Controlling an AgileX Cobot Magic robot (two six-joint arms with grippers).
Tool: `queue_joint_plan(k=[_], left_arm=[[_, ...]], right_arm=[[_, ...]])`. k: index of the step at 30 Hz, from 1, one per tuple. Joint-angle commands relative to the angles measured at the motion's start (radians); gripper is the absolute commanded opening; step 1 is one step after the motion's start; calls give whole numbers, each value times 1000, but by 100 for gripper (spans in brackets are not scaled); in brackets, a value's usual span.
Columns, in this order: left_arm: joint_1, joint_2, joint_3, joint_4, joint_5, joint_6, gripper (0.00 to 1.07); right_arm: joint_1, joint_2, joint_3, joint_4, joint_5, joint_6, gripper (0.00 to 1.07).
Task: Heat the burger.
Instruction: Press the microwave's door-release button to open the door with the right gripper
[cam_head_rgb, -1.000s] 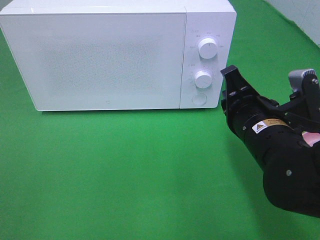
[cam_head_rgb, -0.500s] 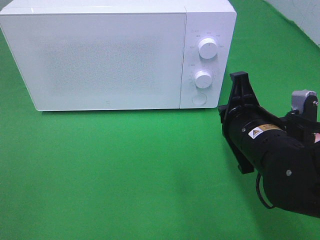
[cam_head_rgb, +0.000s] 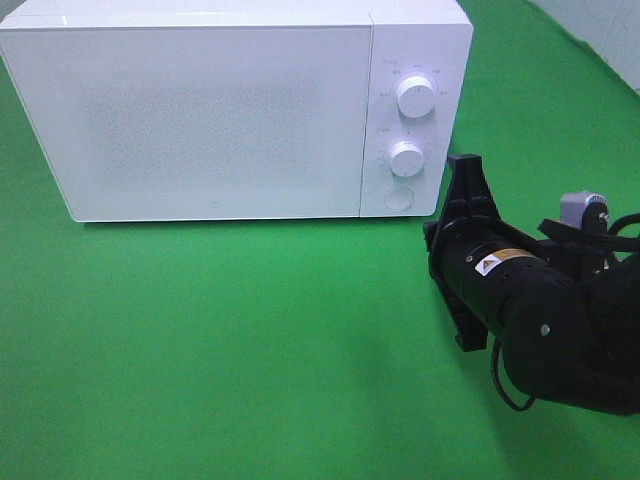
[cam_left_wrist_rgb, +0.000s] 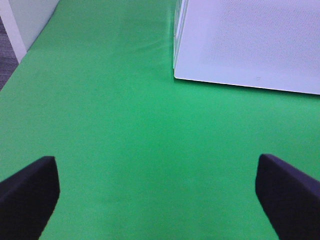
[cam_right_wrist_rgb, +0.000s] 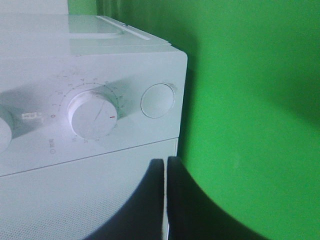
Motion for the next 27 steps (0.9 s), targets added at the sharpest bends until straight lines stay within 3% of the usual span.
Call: queue_joint_plan(k=[1,18,27], left_arm=[[3,-5,3,-5,-7,2,100],[3,-5,3,-5,-7,2,100],[3,-5,3,-5,-7,2,100]], right_arm=[[-20,17,-26,-43,7,25,0],[-162,170,-230,-159,128,34,0],[-206,232,-308,-159,164,36,0]])
